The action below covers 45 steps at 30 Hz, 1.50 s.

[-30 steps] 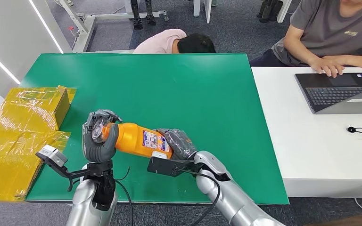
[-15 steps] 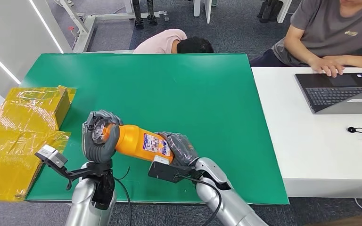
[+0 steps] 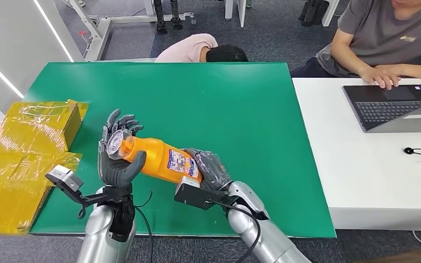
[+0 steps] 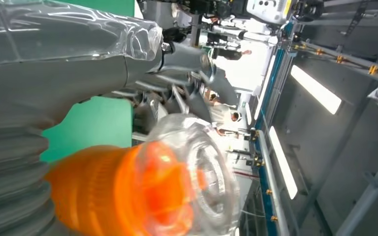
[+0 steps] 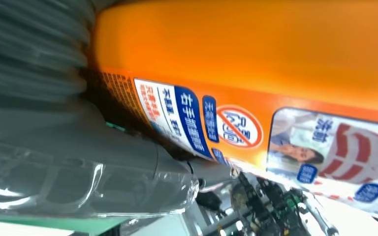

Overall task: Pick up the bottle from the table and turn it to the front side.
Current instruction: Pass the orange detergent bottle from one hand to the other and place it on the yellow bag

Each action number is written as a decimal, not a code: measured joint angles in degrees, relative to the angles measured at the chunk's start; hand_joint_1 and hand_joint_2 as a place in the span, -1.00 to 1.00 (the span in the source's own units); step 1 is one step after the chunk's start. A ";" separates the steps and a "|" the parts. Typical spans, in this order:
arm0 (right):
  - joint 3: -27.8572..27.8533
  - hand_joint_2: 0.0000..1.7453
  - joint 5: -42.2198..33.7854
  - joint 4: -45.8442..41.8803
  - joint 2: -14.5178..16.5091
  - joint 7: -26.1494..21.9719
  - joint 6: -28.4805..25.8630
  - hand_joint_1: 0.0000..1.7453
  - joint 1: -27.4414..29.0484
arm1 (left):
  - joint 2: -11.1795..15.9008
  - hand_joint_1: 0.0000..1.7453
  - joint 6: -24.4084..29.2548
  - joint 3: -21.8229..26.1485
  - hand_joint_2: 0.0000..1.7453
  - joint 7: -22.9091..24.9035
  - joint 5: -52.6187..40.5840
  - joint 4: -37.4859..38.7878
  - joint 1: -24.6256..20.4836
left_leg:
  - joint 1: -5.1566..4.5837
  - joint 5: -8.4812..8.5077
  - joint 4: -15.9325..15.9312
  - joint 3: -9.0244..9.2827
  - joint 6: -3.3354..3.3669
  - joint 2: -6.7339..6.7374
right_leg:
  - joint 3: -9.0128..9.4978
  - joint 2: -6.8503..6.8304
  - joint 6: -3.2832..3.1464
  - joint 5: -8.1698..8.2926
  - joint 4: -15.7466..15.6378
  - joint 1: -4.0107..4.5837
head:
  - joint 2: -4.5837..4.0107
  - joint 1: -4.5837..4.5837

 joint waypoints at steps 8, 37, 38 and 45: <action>-0.59 1.00 0.91 0.04 0.12 0.15 0.89 1.00 -0.41 | 0.07 -1.00 0.11 -1.99 1.00 0.00 -5.37 1.71 -0.84 | 0.00 0.00 0.00 -0.01 0.00 0.00 | 0.00 0.00 0.00 0.00 0.00 0.00 | 0.00 0.01; 0.97 1.00 6.70 6.53 0.13 2.03 7.68 1.00 -5.42 | 0.13 -1.00 0.83 -1.97 1.00 0.20 -2.70 4.54 -0.93 | 0.00 0.00 0.00 -0.01 0.00 0.00 | 0.00 0.00 0.00 0.00 0.01 0.00 | 0.00 0.01; 1.13 1.00 6.68 7.04 0.13 1.86 7.92 1.00 -5.75 | 0.10 -1.00 0.81 -1.97 1.00 0.20 -2.62 4.72 -0.95 | 0.00 0.00 0.00 -0.01 0.00 0.00 | 0.00 -0.01 0.00 0.00 0.01 0.00 | 0.00 0.01; 2.27 1.00 6.55 9.30 0.13 1.25 8.27 1.00 -6.87 | 0.04 -0.90 0.85 -1.93 1.00 0.19 -1.92 5.86 -1.09 | 0.00 0.00 0.00 -0.02 0.00 0.00 | 0.00 0.00 0.00 0.00 0.00 0.00 | 0.00 0.01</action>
